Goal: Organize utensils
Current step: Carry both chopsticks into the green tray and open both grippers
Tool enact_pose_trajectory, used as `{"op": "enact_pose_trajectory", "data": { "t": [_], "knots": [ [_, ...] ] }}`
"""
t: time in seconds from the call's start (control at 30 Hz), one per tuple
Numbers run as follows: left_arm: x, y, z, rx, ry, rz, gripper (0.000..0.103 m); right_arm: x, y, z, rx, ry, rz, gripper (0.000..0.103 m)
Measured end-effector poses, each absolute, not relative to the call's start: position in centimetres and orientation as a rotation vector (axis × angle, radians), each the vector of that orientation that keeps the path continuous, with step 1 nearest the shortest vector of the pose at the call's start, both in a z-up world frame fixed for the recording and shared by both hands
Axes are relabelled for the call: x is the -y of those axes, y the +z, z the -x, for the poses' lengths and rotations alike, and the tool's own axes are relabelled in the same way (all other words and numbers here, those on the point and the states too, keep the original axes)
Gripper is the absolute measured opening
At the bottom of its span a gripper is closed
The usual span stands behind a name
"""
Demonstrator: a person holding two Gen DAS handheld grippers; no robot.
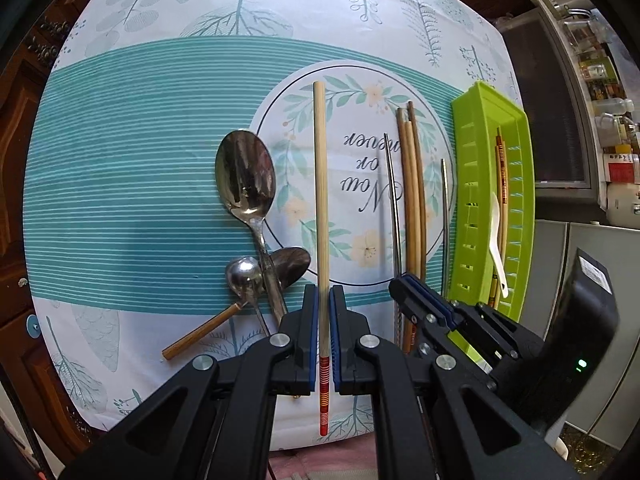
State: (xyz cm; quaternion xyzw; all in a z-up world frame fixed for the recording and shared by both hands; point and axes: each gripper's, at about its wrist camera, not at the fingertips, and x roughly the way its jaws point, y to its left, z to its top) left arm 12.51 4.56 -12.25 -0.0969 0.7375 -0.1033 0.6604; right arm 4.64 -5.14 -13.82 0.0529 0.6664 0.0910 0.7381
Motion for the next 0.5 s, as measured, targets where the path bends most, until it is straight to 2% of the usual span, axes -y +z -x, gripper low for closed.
{"op": "enact_pose_trajectory", "data": {
  "t": [0.27,0.5],
  "knots": [
    [-0.4,-9.9,-12.9,-1.645,-0.31,0.199,0.003,8.6,-8.5,-2.6,-1.391,0.234,-0.243,0.004],
    [6.9,-7.9,-13.4,-1.619,-0.429,0.163,0.003,15.4,-4.2,-0.3,-1.317,0.146,-0.286,0.004]
  ]
}}
